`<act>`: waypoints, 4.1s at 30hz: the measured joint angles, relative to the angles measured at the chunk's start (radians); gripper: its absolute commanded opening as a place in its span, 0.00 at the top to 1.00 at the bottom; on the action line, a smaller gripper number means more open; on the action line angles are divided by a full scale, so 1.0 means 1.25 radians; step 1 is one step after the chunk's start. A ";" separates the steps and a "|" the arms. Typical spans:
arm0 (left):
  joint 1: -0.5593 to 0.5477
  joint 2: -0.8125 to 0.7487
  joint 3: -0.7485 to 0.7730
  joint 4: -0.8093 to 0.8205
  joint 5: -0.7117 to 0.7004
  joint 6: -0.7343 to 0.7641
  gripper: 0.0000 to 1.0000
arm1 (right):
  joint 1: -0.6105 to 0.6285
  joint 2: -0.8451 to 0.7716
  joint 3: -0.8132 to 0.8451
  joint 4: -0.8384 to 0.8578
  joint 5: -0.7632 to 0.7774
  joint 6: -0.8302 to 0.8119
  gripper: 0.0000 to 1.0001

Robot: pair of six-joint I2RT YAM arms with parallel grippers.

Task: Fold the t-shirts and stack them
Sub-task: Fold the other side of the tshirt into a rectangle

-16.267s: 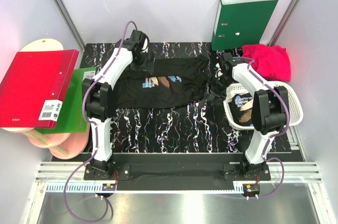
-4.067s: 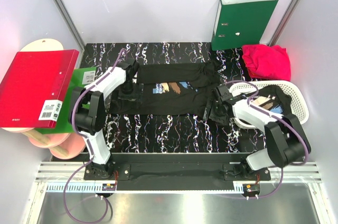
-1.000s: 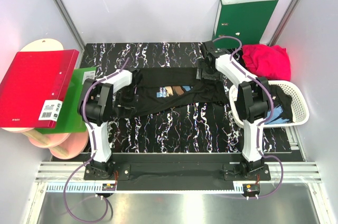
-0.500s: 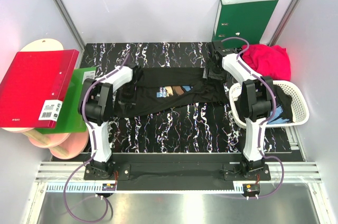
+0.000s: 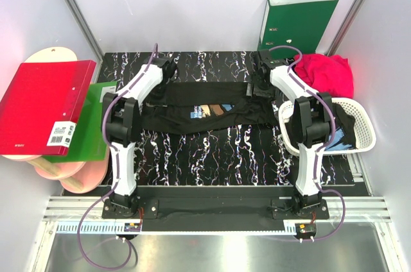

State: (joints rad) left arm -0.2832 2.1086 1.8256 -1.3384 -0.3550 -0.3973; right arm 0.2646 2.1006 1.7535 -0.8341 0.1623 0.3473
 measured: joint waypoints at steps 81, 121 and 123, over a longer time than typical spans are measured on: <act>0.028 -0.012 -0.016 0.047 0.004 0.046 0.01 | 0.032 -0.024 -0.047 0.060 -0.270 0.047 1.00; 0.018 0.008 -0.011 0.061 0.029 0.073 0.01 | 0.039 -0.165 -0.084 0.169 0.007 0.010 0.32; 0.017 0.008 -0.011 0.061 0.029 0.075 0.01 | 0.039 -0.147 -0.083 0.159 0.001 0.017 0.48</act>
State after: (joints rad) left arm -0.2623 2.1181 1.8114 -1.2617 -0.3183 -0.3035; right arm 0.3138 1.9167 1.6497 -0.6353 0.1631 0.3691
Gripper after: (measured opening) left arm 0.987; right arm 0.709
